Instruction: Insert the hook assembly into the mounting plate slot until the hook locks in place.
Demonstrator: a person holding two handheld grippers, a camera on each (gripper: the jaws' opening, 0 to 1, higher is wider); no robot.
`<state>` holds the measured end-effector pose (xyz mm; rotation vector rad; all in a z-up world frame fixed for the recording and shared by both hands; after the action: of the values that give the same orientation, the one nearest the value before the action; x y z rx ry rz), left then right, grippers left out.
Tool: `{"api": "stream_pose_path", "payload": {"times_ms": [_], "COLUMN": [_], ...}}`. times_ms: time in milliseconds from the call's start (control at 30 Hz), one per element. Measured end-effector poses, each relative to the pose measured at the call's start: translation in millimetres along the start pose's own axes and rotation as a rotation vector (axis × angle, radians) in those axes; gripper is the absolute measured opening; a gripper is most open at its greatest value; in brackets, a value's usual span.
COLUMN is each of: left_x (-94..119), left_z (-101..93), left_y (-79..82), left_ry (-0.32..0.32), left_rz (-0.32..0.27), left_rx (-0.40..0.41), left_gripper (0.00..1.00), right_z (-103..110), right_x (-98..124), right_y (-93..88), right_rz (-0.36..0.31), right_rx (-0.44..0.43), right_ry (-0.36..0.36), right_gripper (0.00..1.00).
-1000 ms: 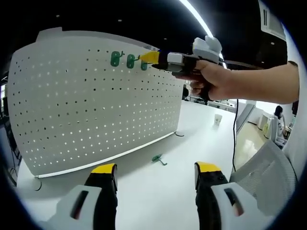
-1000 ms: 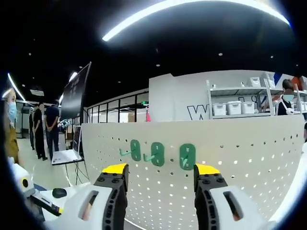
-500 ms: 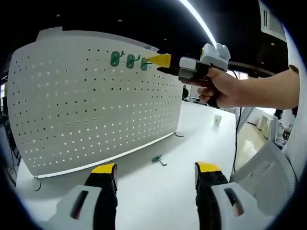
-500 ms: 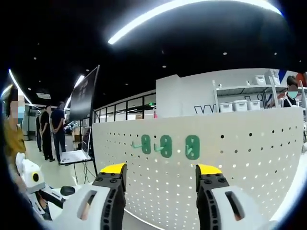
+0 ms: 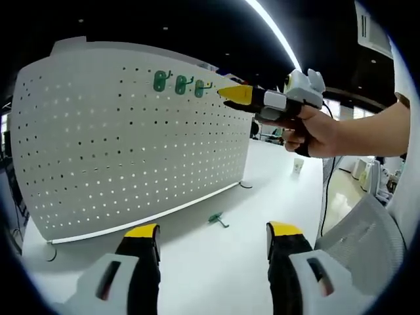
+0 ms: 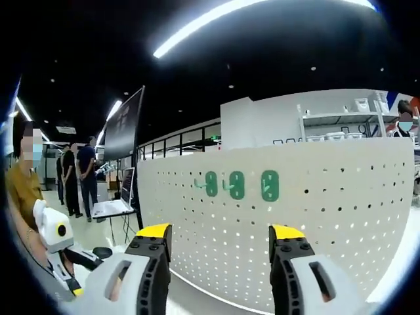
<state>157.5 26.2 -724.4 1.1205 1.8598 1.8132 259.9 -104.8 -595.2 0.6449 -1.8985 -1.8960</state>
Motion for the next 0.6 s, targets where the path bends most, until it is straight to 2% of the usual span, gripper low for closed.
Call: {"api": "stream_pose_path", "payload": {"times_ms": [600], "left_x": [3], "left_z": [2.7], "left_y": [1.3], "left_ry": [-0.004], "left_rz": [-0.009], "left_rx": [0.009], "left_gripper": [0.69], "right_z": [5], "right_x": [33], "right_y": [-36.6], "right_rz": [0.087], "right_rx": [-0.007], "right_ry": [0.016], "right_gripper": [0.59]}}
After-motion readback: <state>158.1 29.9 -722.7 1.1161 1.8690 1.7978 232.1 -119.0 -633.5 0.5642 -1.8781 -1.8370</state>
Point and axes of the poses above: the point that each gripper's makers call its tool centre point, and the gripper's own axes: x roughly backward along the fingers, z roughly to its left, y roughly out of its top, the point moved 1 cm from there along x, roughly backward along the fingers, and after that the axes turned 2 degrees about x, right-handed, at the moved point
